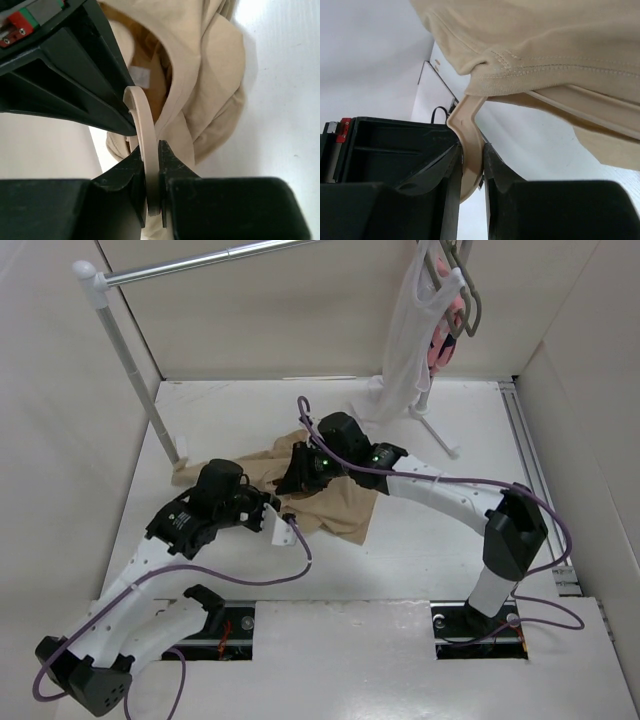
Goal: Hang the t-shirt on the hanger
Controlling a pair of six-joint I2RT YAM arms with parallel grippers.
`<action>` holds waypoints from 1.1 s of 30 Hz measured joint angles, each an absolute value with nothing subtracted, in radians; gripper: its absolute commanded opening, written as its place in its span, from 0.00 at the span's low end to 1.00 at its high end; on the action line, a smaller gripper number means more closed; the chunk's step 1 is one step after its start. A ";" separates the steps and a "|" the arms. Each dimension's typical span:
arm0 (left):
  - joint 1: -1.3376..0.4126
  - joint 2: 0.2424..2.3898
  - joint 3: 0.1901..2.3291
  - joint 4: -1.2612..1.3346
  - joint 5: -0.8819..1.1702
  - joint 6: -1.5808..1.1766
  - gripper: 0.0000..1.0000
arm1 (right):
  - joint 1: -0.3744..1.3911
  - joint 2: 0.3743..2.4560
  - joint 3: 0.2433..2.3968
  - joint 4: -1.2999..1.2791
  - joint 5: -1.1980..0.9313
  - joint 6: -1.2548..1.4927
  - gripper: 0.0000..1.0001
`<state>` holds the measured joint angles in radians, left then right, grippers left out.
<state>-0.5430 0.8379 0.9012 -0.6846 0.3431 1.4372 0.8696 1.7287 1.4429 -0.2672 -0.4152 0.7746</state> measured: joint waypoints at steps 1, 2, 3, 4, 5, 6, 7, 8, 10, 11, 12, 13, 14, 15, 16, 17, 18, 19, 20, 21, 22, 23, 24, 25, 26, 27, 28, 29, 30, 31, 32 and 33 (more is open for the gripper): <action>-0.543 0.833 0.901 -0.684 0.347 1.425 0.00 | 0.871 1.729 1.443 -0.262 -0.415 0.774 0.27; -0.543 0.830 0.901 -0.684 0.351 1.412 0.00 | 0.871 1.728 1.443 -0.261 -0.418 0.767 0.37; -0.543 0.829 0.902 -0.683 0.357 1.391 0.00 | 0.871 1.727 1.448 -0.269 -0.420 0.742 0.44; -0.542 0.830 0.907 -0.685 0.367 1.365 0.00 | 0.872 1.727 1.457 -0.284 -0.416 0.704 0.53; -0.542 0.833 0.916 -0.686 0.375 1.341 0.00 | 0.873 1.727 1.469 -0.305 -0.410 0.670 0.56; -0.542 0.838 0.928 -0.687 0.386 1.314 0.00 | 0.877 1.727 1.494 -0.344 -0.390 0.625 0.59; -0.542 0.845 0.946 -0.694 0.398 1.284 0.00 | 0.878 1.725 1.514 -0.380 -0.374 0.588 0.60; -0.542 0.857 0.966 -0.701 0.411 1.253 0.00 | 0.878 1.715 1.530 -0.415 -0.346 0.550 0.61; -0.542 0.881 1.003 -0.699 0.438 1.191 0.00 | 0.878 1.670 1.535 -0.477 -0.278 0.495 0.61; -0.543 0.897 1.017 -0.701 0.450 1.151 0.00 | 0.875 1.635 1.532 -0.502 -0.245 0.473 0.63; -0.543 0.915 1.031 -0.700 0.460 1.106 0.00 | 0.869 1.595 1.522 -0.521 -0.210 0.458 0.63; -0.543 0.935 1.042 -0.699 0.467 1.062 0.00 | 0.860 1.543 1.502 -0.532 -0.176 0.445 0.63; -0.543 0.955 1.050 -0.699 0.472 1.019 0.00 | 0.848 1.485 1.473 -0.538 -0.144 0.437 0.64; -0.542 0.974 1.054 -0.696 0.474 0.978 0.00 | 0.833 1.427 1.447 -0.549 -0.111 0.436 0.64; -0.542 0.992 1.054 -0.694 0.476 0.931 0.00 | 0.820 1.375 1.423 -0.553 -0.078 0.435 0.64; -0.542 1.008 1.055 -0.692 0.477 0.891 0.00 | 0.806 1.329 1.401 -0.555 -0.046 0.437 0.64; -0.542 1.021 1.055 -0.690 0.479 0.850 0.00 | 0.796 1.296 1.380 -0.556 -0.019 0.437 0.64; -0.542 1.032 1.055 -0.686 0.480 0.813 0.00 | 0.789 1.270 1.361 -0.558 0.012 0.437 0.63; -0.542 1.037 1.055 -0.680 0.480 0.773 0.00 | 0.786 1.256 1.345 -0.566 0.037 0.437 0.61; -0.542 1.039 1.057 -0.675 0.479 0.736 0.00 | 0.786 1.254 1.332 -0.577 0.059 0.437 0.60; -0.542 1.039 1.063 -0.672 0.475 0.701 0.00 | 0.786 1.259 1.322 -0.588 0.079 0.438 0.59; -0.542 1.040 1.071 -0.668 0.472 0.670 0.00 | 0.786 1.272 1.309 -0.600 0.099 0.439 0.58; -0.542 1.041 1.082 -0.664 0.467 0.637 0.00 | 0.786 1.285 1.290 -0.603 0.112 0.443 0.58; -0.542 1.042 1.093 -0.658 0.463 0.607 0.00 | 0.786 1.296 1.264 -0.603 0.124 0.449 0.58; -0.542 1.043 1.102 -0.649 0.459 0.579 0.00 | 0.786 1.304 1.237 -0.603 0.133 0.454 0.58; -0.542 1.042 1.108 -0.637 0.458 0.552 0.00 | 0.786 1.308 1.205 -0.595 0.141 0.462 0.59; -0.542 1.042 1.111 -0.626 0.456 0.526 0.00 | 0.786 1.308 1.172 -0.590 0.147 0.474 0.59; -0.542 1.042 1.113 -0.617 0.455 0.504 0.00 | 0.786 1.306 1.148 -0.590 0.150 0.481 0.61; -0.542 1.039 1.113 -0.608 0.453 0.480 0.00 | 0.784 1.304 1.123 -0.579 0.153 0.493 0.63; -0.542 1.037 1.113 -0.603 0.451 0.459 0.00 | 0.780 1.302 1.100 -0.561 0.157 0.501 0.63; -0.542 1.034 1.113 -0.598 0.451 0.438 0.00 | 0.780 1.300 1.085 -0.543 0.159 0.506 0.63; -0.542 1.030 1.113 -0.593 0.451 0.421 0.00 | 0.779 1.299 1.073 -0.521 0.159 0.509 0.63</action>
